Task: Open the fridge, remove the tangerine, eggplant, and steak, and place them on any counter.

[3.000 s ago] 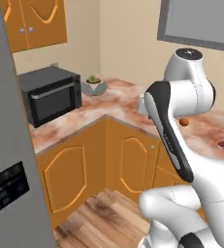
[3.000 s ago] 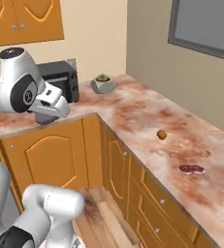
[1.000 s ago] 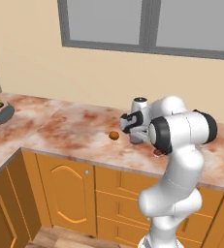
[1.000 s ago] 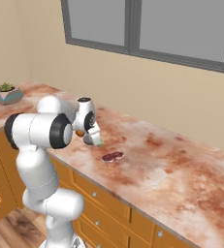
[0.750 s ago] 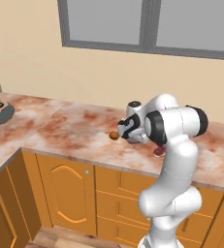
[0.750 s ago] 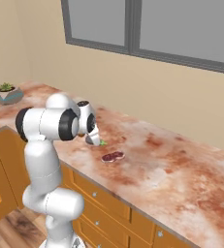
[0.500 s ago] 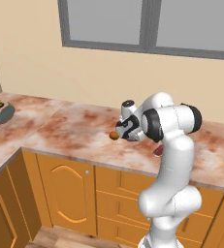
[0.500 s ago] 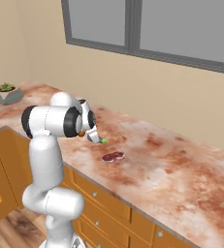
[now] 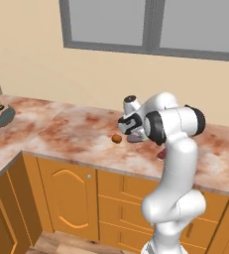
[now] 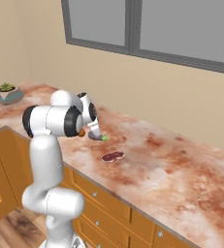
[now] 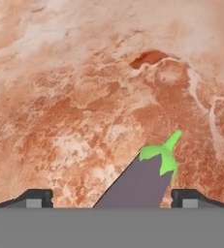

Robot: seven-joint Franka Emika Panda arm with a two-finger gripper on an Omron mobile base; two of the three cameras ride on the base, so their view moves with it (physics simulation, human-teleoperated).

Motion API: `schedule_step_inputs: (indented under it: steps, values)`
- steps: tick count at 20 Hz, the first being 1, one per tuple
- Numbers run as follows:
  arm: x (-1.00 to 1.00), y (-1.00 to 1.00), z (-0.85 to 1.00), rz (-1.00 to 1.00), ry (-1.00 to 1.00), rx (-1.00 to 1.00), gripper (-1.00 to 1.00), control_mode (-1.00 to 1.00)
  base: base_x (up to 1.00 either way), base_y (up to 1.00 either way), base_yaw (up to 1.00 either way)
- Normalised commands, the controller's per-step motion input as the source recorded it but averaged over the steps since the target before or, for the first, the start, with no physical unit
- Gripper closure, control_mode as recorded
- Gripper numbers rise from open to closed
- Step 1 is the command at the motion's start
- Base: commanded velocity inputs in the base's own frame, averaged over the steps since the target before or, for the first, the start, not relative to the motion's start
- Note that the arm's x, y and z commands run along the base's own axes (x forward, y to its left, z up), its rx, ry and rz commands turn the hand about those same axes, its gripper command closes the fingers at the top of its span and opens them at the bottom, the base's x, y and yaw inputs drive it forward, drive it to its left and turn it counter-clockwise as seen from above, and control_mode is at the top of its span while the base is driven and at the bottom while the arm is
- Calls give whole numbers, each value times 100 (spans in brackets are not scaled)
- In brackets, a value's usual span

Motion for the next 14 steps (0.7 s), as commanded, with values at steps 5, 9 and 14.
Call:
schedule_step_inputs:
  steps: [5,9,14]
  values:
    - [-69,-8,93,1,0,0,-100,-100,0,0,0]
    - [-100,21,100,13,0,0,-100,-100,0,0,0]
    - [-100,46,86,22,0,0,-100,-100,0,0,0]
